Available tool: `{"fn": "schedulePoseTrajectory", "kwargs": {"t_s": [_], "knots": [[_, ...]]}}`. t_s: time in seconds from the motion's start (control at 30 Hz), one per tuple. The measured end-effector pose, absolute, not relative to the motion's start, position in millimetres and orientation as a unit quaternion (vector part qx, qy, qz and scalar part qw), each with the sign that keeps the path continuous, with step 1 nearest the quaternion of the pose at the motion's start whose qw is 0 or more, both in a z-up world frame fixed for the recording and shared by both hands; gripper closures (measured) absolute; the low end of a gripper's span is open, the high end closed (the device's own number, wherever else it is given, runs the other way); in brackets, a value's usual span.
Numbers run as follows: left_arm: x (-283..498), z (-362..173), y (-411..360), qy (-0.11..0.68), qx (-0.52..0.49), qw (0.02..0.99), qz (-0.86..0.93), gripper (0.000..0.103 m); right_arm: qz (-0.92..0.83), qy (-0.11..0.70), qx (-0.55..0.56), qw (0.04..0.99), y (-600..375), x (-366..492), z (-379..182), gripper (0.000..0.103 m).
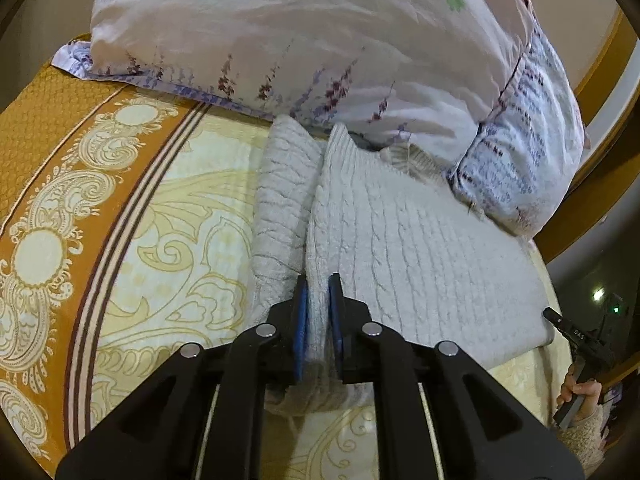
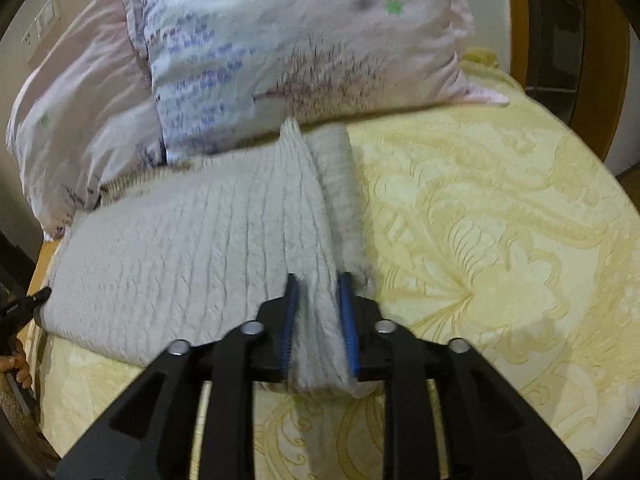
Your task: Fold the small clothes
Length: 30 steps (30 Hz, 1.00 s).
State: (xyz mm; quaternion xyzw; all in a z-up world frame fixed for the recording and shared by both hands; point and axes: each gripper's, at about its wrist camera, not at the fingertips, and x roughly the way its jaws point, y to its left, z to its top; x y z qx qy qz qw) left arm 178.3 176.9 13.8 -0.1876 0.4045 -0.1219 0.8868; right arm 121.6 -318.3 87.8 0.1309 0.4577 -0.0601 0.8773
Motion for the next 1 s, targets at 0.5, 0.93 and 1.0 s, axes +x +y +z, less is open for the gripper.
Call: {"fn": "schedulePoseTrajectory", "kwargs": {"t_s": [0.5, 0.93, 1.0], "knots": [[206.5, 14.9, 125.3, 0.416, -0.135, 0.889, -0.139, 0.055, 0.009, 0.506, 0.087, 0.858, -256.8, 175.7, 67.3, 0.043], [218.3, 28.2, 201.1, 0.404, -0.266, 0.867, -0.124, 0.049, 0.027, 0.5, 0.105, 0.859, -256.4, 175.8, 70.5, 0.031], [227.8, 19.8, 205.0, 0.422, -0.281, 0.852, -0.127, 0.049, 0.029, 0.5, 0.107, 0.859, -256.0, 177.6, 69.9, 0.03]]}}
